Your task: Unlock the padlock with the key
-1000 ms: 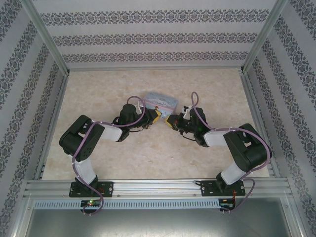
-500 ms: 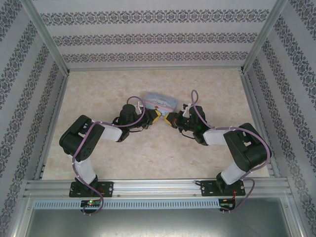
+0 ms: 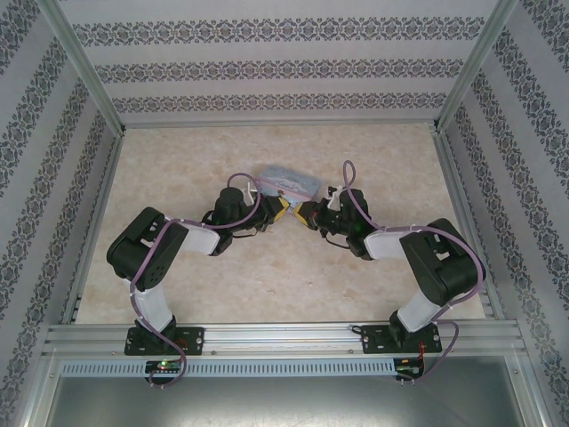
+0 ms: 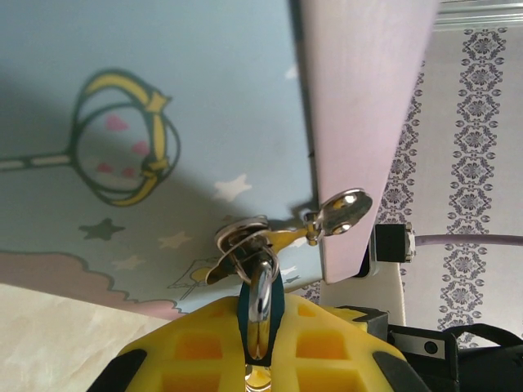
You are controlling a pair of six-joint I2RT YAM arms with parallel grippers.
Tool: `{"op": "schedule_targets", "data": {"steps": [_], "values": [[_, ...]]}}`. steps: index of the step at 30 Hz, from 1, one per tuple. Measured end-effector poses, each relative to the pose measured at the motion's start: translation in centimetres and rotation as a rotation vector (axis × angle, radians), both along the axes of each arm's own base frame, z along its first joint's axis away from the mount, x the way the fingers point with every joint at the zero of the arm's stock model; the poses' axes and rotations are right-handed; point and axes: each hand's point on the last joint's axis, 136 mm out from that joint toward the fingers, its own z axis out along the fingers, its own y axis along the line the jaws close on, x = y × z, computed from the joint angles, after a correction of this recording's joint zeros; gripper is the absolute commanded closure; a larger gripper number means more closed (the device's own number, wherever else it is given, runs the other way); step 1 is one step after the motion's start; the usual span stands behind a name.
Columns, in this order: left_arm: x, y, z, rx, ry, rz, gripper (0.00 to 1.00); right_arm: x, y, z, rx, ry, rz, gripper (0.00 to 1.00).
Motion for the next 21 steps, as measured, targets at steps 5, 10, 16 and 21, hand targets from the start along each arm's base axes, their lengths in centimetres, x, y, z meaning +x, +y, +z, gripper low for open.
{"op": "schedule_targets", "data": {"steps": [5, 10, 16, 21], "values": [[0.1, 0.2, -0.1, 0.003, 0.002, 0.009, 1.0, 0.3, 0.2, -0.2, 0.021, 0.013, -0.001, 1.0], [0.4, 0.5, -0.2, 0.005, 0.002, 0.021, 1.0, 0.6, 0.6, -0.2, 0.036, 0.027, 0.002, 1.0], [0.5, 0.9, -0.5, 0.013, 0.005, 0.041, 1.0, 0.9, 0.9, -0.5, 0.058, 0.055, 0.002, 1.0], [0.6, 1.2, -0.8, 0.019, 0.011, 0.052, 1.0, 1.3, 0.9, -0.9, 0.107, 0.092, -0.006, 1.0]]}}
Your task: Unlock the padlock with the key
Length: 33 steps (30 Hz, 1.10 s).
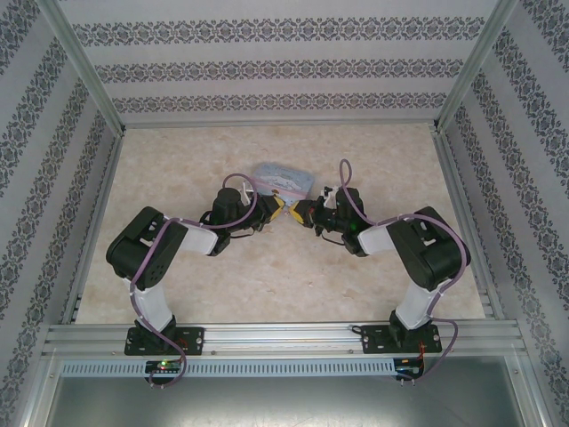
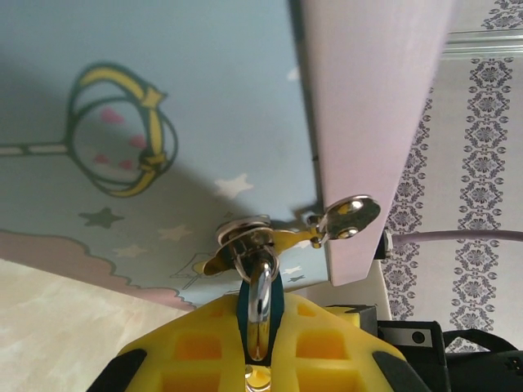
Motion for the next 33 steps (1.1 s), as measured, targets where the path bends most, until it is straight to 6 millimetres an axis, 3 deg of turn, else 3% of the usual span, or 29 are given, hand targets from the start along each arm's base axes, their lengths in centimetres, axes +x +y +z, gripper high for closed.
{"op": "schedule_targets", "data": {"steps": [15, 33], "values": [[0.0, 0.0, 0.2, -0.014, 0.008, 0.005, 1.0, 0.8, -0.7, 0.1, 0.043, 0.034, -0.014, 1.0], [0.5, 0.6, -0.1, -0.049, 0.057, 0.077, 1.0, 0.9, 0.3, -0.3, 0.028, 0.023, -0.037, 1.0]]}}
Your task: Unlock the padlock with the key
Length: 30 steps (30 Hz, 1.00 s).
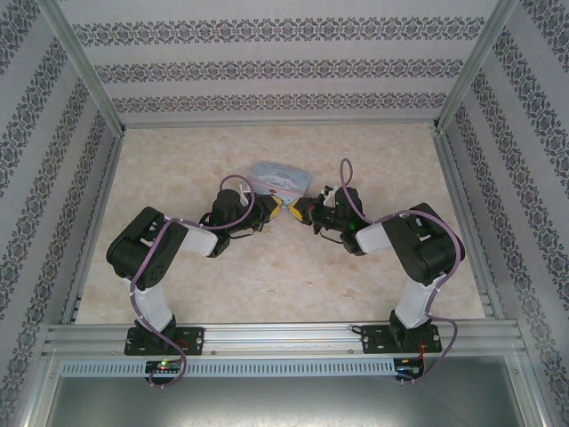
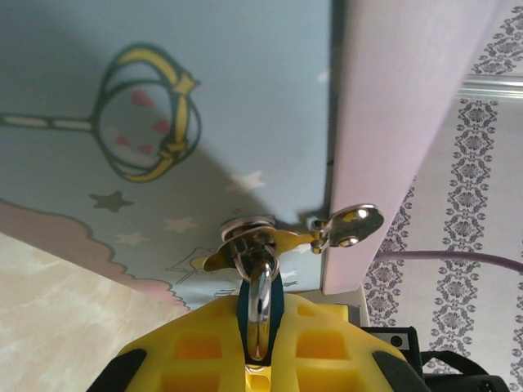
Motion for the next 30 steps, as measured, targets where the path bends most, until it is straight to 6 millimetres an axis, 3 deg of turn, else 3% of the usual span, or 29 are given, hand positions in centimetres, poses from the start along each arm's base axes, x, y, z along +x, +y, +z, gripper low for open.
{"op": "schedule_targets", "data": {"steps": [17, 30], "values": [[0.55, 0.23, 0.22, -0.039, 0.008, 0.055, 1.0, 0.4, 0.38, 0.3, 0.036, -0.001, -0.026, 1.0], [0.37, 0.24, -0.09, -0.033, 0.014, 0.058, 1.0, 0.44, 0.31, -0.11, -0.042, -0.091, 0.005, 1.0]]}}
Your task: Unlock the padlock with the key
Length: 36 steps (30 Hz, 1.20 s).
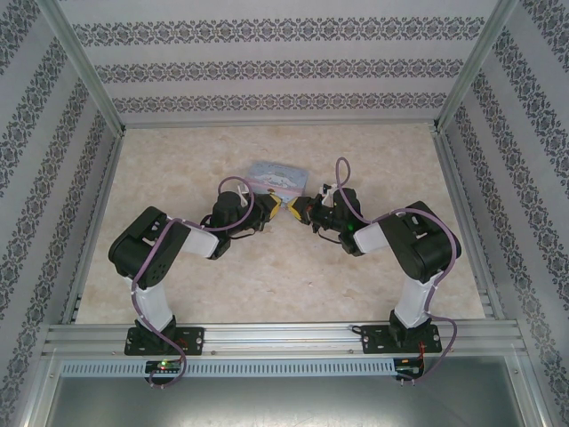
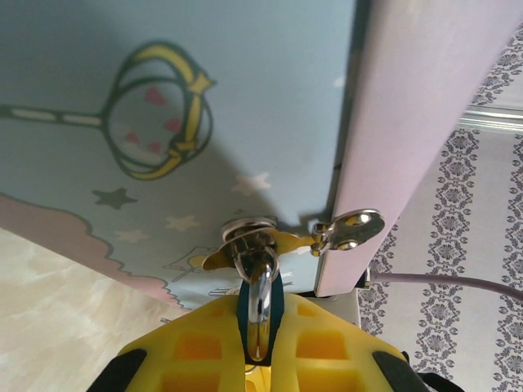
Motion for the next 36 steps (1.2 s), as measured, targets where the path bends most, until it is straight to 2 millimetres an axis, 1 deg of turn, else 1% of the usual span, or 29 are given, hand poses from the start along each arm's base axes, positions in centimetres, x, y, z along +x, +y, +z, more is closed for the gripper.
{"op": "schedule_targets", "data": {"steps": [5, 14, 26, 36], "values": [[-0.1, 0.0, -0.1, 0.012, -0.008, -0.005, 1.0, 0.0, 0.0, 0.0, -0.013, -0.015, 0.006, 1.0], [-0.2, -0.1, -0.1, 0.023, -0.024, -0.021, 1.0, -0.4, 0.2, 0.7, -0.035, -0.035, 0.013, 1.0], [-0.2, -0.2, 0.0, 0.028, -0.033, -0.025, 1.0, -0.5, 0.2, 0.6, -0.018, 0.004, -0.009, 1.0], [-0.8, -0.9, 0.3, -0.01, -0.014, -0.057, 1.0, -1.4, -0.6, 0.6, -0.015, -0.003, -0.031, 1.0]]}}
